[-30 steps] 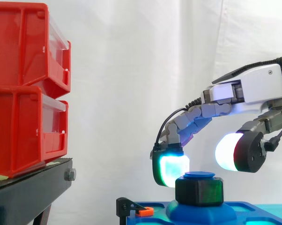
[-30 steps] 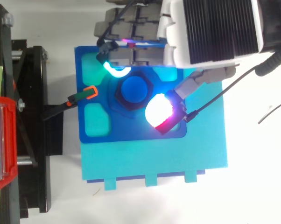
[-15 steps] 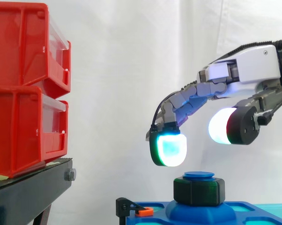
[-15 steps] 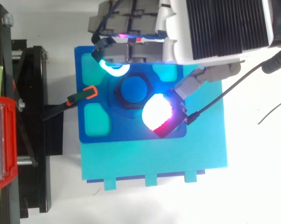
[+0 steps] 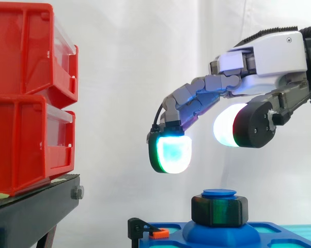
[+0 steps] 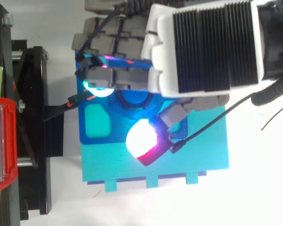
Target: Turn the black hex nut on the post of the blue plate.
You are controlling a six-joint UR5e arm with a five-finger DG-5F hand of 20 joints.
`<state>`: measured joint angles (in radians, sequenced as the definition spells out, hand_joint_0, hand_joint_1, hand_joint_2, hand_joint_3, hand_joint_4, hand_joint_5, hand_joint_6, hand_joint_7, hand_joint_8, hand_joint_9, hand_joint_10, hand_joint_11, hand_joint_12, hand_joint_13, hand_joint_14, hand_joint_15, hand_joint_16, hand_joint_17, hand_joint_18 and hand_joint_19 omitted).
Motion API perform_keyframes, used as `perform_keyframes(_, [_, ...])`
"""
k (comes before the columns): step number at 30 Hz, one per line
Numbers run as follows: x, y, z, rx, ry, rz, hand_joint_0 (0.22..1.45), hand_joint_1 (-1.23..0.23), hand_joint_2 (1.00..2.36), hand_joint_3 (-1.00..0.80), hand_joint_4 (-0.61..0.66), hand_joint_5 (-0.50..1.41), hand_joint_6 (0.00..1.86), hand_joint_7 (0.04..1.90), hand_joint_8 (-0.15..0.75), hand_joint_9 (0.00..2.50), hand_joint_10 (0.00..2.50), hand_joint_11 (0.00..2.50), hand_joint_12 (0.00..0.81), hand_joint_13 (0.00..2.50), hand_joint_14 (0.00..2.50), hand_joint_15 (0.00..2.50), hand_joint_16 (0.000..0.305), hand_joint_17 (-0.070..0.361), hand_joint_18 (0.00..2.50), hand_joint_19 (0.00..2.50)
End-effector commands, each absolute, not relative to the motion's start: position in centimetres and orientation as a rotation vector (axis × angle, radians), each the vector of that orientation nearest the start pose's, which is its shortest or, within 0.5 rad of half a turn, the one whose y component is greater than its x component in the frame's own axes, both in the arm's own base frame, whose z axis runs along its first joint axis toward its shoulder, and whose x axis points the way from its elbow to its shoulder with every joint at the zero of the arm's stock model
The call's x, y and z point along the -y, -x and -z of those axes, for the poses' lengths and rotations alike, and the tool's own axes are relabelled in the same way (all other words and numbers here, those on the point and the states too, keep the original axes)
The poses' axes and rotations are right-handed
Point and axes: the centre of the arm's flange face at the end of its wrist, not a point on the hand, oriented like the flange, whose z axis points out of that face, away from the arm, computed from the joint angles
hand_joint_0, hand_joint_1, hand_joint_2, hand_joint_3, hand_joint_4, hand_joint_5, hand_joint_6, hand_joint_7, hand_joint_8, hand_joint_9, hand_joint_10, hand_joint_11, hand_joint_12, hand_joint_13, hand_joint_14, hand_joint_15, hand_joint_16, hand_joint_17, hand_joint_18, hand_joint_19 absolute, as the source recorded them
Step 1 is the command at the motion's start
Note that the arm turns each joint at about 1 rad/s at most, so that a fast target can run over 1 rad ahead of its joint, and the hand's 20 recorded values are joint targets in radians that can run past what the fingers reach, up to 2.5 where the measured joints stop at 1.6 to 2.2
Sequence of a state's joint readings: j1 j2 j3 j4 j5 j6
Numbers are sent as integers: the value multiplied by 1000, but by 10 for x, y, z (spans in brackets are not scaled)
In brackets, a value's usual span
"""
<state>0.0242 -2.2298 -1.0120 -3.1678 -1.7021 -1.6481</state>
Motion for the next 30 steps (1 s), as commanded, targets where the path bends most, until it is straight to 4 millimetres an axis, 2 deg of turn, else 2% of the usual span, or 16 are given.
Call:
perform_keyframes(1, [90, -742, -346, -1681, 179, -72, 503, -268, 1000, -500, 217, -168, 502, 1126, 284, 461, 0, 64, 361, 434, 3, 81, 52, 118, 316, 246])
perform_keyframes(7, [77, -742, -326, -1675, 152, -96, 503, -267, 1000, -500, 216, -167, 502, 1125, 284, 460, 0, 59, 360, 435, 3, 81, 52, 118, 315, 239])
perform_keyframes(26, [81, -742, -324, -1668, 146, -100, 503, -257, 1000, -500, 218, -168, 502, 1125, 283, 460, 2, 64, 359, 434, 4, 85, 52, 118, 314, 246])
perform_keyframes(30, [83, -739, -317, -1672, 148, -108, 503, -256, 1000, -500, 218, -167, 502, 1122, 283, 460, 0, 65, 359, 434, 5, 84, 52, 118, 313, 247])
